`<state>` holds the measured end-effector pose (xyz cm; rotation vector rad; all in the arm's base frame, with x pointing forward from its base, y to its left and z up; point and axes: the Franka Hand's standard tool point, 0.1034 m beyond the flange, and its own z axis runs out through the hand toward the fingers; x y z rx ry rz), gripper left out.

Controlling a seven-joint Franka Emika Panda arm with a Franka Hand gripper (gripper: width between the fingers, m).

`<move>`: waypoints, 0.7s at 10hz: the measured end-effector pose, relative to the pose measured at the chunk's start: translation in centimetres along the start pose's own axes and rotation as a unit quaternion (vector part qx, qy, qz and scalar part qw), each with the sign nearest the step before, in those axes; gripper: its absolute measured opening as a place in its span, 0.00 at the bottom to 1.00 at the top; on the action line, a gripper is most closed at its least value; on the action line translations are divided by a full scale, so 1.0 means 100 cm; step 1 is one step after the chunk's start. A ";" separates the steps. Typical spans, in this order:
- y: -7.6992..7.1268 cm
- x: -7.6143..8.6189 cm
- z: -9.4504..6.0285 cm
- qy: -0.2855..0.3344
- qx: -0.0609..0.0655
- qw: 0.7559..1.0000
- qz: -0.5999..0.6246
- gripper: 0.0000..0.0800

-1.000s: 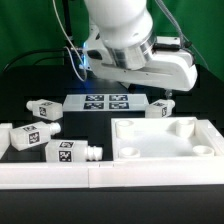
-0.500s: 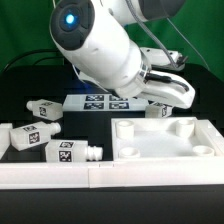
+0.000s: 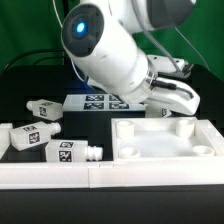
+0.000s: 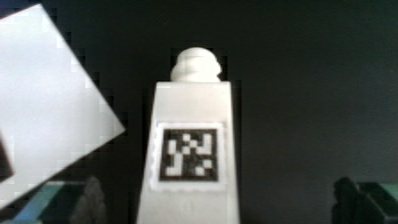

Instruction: Assemble one leg

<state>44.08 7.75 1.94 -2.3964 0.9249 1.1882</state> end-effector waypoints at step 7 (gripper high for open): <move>0.006 0.007 0.007 -0.008 0.000 1.000 0.007 0.51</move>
Offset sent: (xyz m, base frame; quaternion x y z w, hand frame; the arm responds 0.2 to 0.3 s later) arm 0.0000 0.0000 0.0000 0.0000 0.0000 0.0000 1.0000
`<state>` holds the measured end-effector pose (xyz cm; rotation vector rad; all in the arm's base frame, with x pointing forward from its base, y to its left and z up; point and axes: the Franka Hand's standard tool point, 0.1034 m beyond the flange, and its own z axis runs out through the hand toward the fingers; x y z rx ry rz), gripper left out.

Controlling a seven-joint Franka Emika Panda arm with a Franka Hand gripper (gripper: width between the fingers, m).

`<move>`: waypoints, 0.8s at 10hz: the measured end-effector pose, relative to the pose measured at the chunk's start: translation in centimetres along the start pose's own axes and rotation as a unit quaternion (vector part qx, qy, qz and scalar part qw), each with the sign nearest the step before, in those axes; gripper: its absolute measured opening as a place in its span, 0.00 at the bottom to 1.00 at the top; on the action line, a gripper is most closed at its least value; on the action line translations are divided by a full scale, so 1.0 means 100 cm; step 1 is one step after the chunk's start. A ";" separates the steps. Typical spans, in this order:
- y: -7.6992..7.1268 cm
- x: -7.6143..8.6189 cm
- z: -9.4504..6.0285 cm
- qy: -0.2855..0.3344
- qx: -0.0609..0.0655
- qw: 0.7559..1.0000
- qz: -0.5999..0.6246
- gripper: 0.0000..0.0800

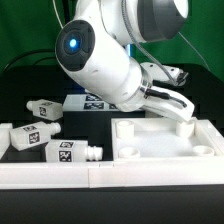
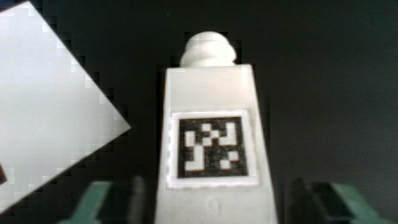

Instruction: Assemble one leg

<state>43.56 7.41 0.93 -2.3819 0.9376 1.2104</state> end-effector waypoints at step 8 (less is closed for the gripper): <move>-0.044 -0.041 -0.120 0.089 0.044 0.992 -0.077 0.36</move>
Offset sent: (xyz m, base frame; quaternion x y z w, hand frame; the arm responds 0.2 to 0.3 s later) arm 0.0074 0.0186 0.0457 0.0154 -0.0246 -0.0287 0.9992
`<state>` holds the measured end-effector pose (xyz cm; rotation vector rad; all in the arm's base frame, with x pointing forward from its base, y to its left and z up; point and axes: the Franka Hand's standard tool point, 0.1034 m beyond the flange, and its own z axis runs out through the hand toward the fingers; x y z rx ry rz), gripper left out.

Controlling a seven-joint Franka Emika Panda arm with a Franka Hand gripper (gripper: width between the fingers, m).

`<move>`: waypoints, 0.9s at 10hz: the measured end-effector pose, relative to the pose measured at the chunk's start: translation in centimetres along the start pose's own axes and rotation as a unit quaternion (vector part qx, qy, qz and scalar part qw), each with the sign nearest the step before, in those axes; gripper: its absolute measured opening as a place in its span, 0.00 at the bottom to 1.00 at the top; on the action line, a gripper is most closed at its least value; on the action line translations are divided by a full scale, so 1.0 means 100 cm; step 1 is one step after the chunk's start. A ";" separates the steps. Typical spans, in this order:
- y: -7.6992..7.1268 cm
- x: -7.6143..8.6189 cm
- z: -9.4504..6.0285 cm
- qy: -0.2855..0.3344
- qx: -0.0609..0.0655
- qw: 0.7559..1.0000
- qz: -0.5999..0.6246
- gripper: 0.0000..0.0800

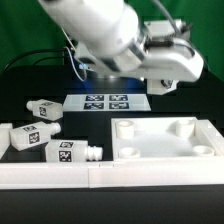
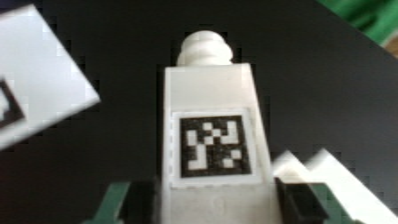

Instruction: Assemble one leg

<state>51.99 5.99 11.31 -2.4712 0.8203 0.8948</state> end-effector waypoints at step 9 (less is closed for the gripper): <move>-0.056 0.015 -0.067 0.279 0.008 0.958 -0.066 0.36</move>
Offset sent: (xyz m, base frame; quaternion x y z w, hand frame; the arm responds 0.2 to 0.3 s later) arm 0.0000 0.0000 0.0000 0.0000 0.1938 0.0000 0.9810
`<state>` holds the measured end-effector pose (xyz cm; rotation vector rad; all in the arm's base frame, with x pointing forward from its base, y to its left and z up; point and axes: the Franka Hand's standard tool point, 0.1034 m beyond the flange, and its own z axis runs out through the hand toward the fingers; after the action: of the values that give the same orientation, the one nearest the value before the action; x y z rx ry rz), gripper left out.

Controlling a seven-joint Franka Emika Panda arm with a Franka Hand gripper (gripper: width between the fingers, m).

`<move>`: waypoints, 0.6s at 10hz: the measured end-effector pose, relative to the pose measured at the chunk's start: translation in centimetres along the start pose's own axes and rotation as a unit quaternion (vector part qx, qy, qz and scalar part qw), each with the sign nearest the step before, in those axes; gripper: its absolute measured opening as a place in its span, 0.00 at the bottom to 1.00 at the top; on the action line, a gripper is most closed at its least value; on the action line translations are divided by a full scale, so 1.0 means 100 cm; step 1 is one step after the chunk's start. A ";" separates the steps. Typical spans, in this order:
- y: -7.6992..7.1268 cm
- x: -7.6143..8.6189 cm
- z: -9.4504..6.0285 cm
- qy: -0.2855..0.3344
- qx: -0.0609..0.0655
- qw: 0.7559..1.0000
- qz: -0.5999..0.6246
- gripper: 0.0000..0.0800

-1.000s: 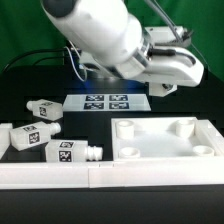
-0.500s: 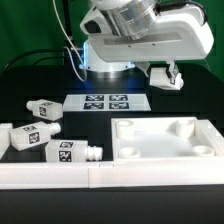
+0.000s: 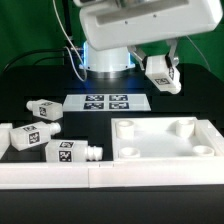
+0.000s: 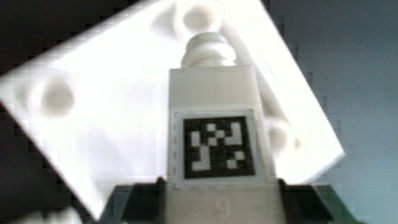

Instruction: Assemble one leg

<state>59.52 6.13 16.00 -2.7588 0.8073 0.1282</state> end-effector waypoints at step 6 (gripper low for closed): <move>-0.024 0.018 0.008 0.182 0.001 0.979 -0.090 0.36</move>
Offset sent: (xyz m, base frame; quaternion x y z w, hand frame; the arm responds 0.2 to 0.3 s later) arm 0.0088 -0.0122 -0.0163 -0.1117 0.2404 -0.0978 0.9592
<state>62.35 7.37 15.44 -2.8758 0.6305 -0.4235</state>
